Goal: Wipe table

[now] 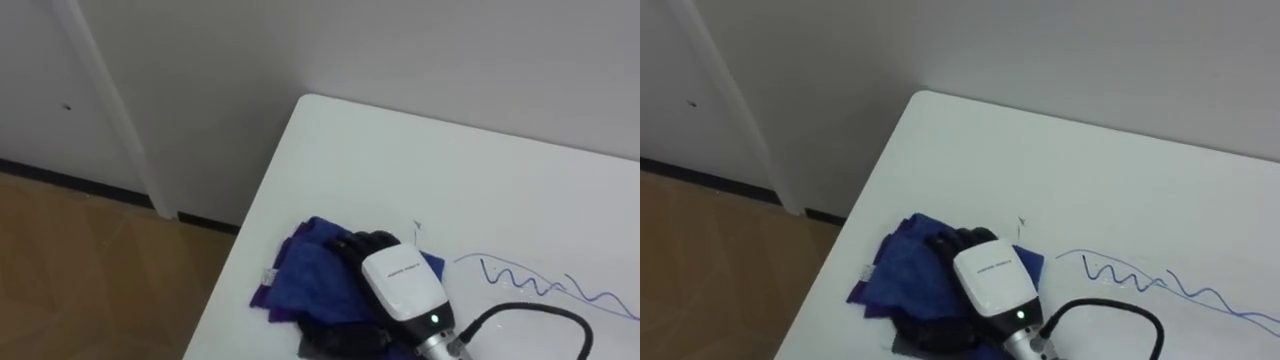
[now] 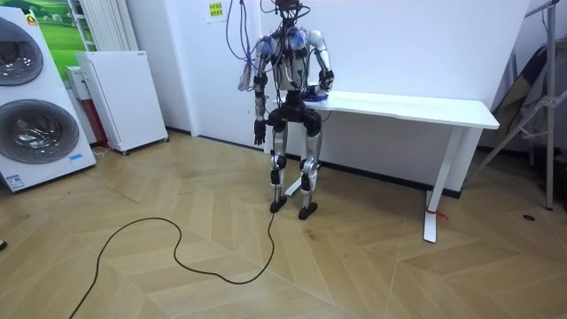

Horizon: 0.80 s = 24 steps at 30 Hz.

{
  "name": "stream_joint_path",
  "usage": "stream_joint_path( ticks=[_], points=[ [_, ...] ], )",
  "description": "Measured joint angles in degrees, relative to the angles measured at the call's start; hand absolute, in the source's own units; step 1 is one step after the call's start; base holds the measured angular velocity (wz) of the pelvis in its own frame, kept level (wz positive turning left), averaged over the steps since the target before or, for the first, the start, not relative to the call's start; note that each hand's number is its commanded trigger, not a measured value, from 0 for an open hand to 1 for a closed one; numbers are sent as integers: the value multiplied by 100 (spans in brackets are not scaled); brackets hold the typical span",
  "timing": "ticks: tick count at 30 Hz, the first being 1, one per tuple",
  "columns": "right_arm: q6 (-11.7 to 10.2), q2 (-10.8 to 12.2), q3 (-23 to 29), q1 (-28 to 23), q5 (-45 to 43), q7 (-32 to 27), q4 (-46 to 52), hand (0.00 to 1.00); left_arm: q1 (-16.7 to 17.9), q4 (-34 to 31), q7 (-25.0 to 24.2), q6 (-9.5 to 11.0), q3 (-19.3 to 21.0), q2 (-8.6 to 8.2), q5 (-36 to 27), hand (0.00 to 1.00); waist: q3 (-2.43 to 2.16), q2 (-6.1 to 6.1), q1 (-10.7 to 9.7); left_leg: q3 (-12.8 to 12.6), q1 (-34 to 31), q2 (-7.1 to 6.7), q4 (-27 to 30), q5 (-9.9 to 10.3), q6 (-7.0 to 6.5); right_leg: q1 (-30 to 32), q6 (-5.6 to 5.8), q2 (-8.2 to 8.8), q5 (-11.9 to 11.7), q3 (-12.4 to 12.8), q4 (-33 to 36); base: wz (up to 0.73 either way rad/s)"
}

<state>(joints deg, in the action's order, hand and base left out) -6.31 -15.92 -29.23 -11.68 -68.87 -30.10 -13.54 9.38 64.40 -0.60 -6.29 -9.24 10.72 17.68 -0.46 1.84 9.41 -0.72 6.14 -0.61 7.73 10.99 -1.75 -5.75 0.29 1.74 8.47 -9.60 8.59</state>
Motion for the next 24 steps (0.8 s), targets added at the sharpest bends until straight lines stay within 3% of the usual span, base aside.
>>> stream_joint_path(
  ticks=[12,19,24],
  points=[
    [-64,-1,229,-84,200,-185,95,100,26,-29,49,-7,41,-9,3,0,11,-21,-106,9,98,-10,2,9,-12,-100,11,11,7,-13,-5,0],
    [-58,-52,756,-54,309,-201,-122,100,111,-63,48,-85,258,36,3,0,11,-17,-159,-16,128,-9,-9,9,-13,-118,17,7,10,-1,-5,0],
    [-37,-40,1018,-13,957,-93,-352,100,206,-90,6,-87,319,32,48,0,12,10,-158,13,163,-14,-1,9,-13,-174,28,16,18,-27,-6,2]
  ],
)
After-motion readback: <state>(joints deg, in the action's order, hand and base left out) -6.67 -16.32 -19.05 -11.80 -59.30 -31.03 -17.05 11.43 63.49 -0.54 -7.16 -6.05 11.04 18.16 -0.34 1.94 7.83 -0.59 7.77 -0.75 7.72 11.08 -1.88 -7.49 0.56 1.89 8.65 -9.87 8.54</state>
